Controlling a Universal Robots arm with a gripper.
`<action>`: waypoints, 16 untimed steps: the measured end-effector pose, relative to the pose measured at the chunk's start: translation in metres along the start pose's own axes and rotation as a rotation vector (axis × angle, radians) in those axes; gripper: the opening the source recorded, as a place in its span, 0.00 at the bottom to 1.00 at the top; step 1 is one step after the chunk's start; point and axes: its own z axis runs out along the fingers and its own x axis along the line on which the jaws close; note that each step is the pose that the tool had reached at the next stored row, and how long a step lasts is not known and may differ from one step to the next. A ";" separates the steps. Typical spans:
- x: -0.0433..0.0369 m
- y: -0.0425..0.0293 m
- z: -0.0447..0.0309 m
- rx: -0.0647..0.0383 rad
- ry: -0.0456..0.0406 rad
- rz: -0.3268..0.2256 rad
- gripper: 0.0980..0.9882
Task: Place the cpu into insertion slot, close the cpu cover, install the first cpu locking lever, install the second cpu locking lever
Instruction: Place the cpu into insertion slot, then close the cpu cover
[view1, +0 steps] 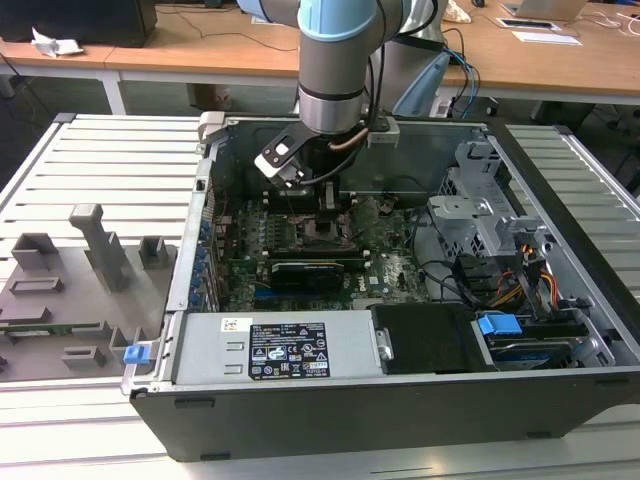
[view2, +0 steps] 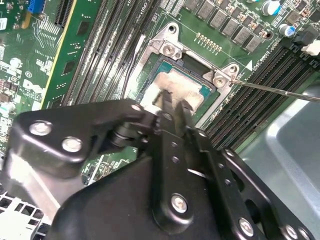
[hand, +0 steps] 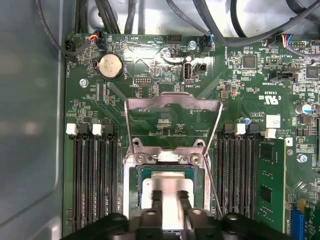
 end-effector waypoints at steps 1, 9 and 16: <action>0.0000 0.0000 -0.0002 0.000 0.0001 0.000 0.08; -0.0001 0.0001 -0.0042 0.001 0.0002 0.000 0.01; -0.0001 0.0002 -0.0077 0.001 0.0003 0.000 0.01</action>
